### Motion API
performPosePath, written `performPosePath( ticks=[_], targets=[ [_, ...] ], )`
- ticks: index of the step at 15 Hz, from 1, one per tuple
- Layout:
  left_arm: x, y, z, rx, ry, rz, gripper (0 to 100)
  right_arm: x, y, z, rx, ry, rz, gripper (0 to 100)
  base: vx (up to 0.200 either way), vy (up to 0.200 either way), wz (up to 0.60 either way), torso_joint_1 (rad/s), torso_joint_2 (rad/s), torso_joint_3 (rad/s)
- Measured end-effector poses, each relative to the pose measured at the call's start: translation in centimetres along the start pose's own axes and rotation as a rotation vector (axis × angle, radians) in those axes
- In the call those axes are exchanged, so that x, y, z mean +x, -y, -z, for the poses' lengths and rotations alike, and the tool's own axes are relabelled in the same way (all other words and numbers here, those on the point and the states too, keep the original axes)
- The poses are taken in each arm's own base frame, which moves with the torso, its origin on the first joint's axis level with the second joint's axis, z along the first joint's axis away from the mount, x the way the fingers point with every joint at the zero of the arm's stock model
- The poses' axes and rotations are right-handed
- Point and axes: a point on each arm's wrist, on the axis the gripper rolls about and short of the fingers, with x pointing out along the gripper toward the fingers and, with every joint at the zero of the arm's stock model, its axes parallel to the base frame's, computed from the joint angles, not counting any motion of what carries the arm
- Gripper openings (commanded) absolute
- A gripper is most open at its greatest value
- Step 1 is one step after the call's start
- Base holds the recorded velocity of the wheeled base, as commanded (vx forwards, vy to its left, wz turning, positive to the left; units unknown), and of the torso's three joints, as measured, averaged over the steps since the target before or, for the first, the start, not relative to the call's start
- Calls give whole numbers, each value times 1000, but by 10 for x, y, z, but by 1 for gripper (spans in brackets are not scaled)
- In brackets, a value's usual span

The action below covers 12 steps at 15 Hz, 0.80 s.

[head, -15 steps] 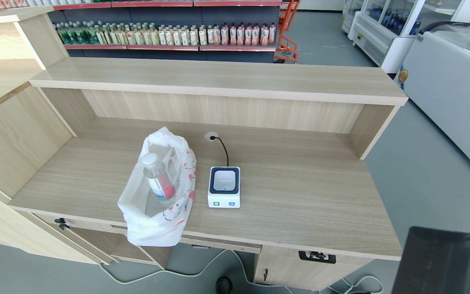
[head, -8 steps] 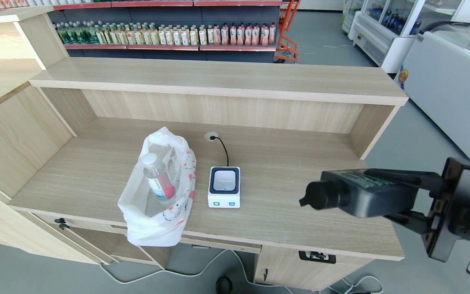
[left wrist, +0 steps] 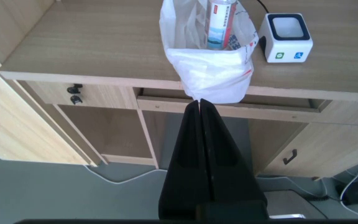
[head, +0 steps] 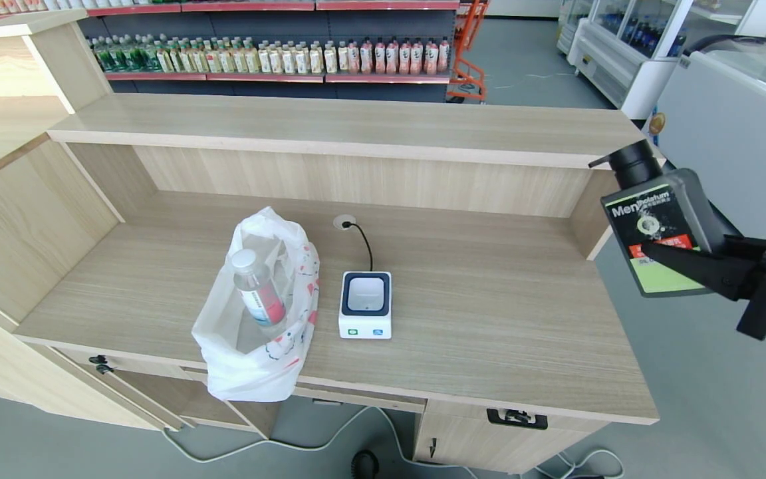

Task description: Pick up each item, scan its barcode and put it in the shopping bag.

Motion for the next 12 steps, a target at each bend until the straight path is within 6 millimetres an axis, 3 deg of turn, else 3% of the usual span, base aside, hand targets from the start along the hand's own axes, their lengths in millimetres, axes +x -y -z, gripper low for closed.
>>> performPosePath(
  ticks=[3,5,12],
  targets=[
    [0,0,0,0,0,0,0,2,2,-24,540,-40,-34,0,0,0,0,0,0,0],
    [0,0,0,0,0,0,0,5,2,-32,788,-75,-98,0,0,0,0,0,0,0],
    [0,0,0,0,0,0,0,37,15,10,845,-129,-86,0,0,0,0,0,0,0]
  ],
)
